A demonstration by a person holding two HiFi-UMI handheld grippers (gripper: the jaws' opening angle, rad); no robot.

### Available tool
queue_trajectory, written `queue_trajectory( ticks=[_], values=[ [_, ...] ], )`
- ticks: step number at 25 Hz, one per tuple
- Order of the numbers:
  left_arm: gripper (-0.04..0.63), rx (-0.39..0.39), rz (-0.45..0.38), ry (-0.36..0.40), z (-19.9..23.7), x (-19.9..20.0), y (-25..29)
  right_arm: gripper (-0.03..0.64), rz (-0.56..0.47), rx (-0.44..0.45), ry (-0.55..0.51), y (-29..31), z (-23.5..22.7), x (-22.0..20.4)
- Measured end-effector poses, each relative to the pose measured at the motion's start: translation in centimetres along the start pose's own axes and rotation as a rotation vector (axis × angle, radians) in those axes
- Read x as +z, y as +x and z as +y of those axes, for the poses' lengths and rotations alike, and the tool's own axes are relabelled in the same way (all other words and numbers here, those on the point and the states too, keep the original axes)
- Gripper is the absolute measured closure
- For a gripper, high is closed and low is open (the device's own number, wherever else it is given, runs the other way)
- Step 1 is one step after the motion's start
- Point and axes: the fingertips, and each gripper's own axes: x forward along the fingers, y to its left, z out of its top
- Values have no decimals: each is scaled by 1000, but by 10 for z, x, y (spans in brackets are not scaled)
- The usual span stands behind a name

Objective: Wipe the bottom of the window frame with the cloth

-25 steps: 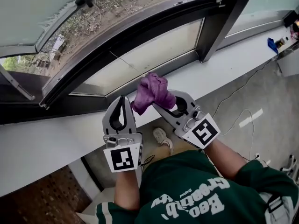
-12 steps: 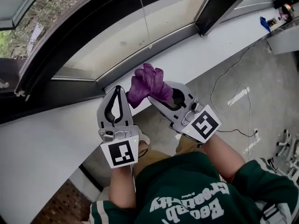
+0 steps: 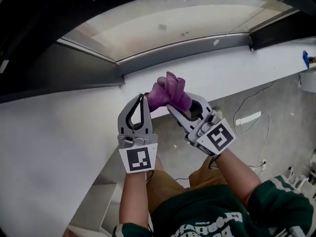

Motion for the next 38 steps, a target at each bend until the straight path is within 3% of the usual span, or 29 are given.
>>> queue_trajectory(
  ticks=[3, 8, 11, 13, 19, 23, 27, 30, 33, 38],
  values=[
    [588, 95, -8, -125, 25, -53, 4, 511, 69, 11, -17, 25, -8, -48],
    [588, 155, 28, -171, 28, -136, 23, 512, 109, 0, -19, 49, -46, -108],
    [588, 165, 36, -188, 37, -166, 35, 512, 115, -20, 28, 64, -58, -142],
    [588, 169, 27, -210, 42, -173, 43, 512, 133, -15, 61, 78, -62, -161],
    [588, 225, 29, -264, 64, -198, 53, 512, 212, 44, 22, 138, -53, -215],
    [588, 239, 52, -289, 72, -215, 57, 512, 174, 78, 13, 169, -47, -228],
    [588, 270, 70, -302, 86, -225, 55, 512, 200, 96, -27, 189, -44, -242],
    [588, 286, 84, -321, 92, -232, 52, 512, 218, 113, 10, 204, -42, -254],
    [588, 277, 83, -316, 93, -233, 53, 512, 243, 109, 63, 217, -48, -266],
    [588, 283, 90, -294, 98, -240, 50, 512, 328, 75, -11, 227, -52, -288]
  ],
)
